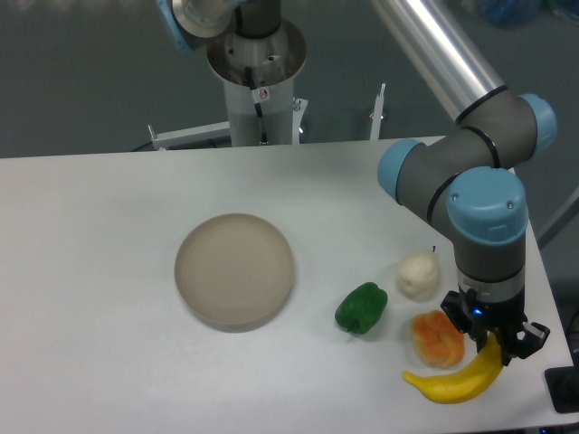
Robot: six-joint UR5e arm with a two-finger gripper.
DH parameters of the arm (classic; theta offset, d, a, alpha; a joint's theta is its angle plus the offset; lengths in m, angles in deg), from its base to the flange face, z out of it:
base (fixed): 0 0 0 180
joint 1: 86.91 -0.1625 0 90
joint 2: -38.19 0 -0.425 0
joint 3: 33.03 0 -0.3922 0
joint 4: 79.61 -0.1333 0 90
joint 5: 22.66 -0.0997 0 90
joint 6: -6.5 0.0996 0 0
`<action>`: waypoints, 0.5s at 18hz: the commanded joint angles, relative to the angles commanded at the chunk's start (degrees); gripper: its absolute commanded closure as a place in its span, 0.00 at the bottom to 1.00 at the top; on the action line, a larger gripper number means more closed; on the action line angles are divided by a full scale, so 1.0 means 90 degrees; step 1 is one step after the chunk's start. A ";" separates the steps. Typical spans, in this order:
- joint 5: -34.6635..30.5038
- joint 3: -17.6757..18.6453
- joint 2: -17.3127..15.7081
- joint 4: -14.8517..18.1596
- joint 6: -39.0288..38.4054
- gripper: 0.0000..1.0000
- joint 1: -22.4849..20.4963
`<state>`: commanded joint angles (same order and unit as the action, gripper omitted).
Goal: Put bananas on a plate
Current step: 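Close the gripper on the yellow banana beside the orange fruit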
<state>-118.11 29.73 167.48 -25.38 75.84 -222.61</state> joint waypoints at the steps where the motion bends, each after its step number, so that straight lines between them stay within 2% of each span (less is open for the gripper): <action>1: 0.0000 0.0010 -0.0010 0.0000 0.0000 0.66 0.0010; 4: -0.0010 0.0039 -0.0088 0.0049 -0.0020 0.66 0.0068; 9: 0.0010 0.0448 -0.0468 0.0136 -0.0039 0.66 0.0078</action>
<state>-118.02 33.76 163.27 -24.15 75.49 -221.91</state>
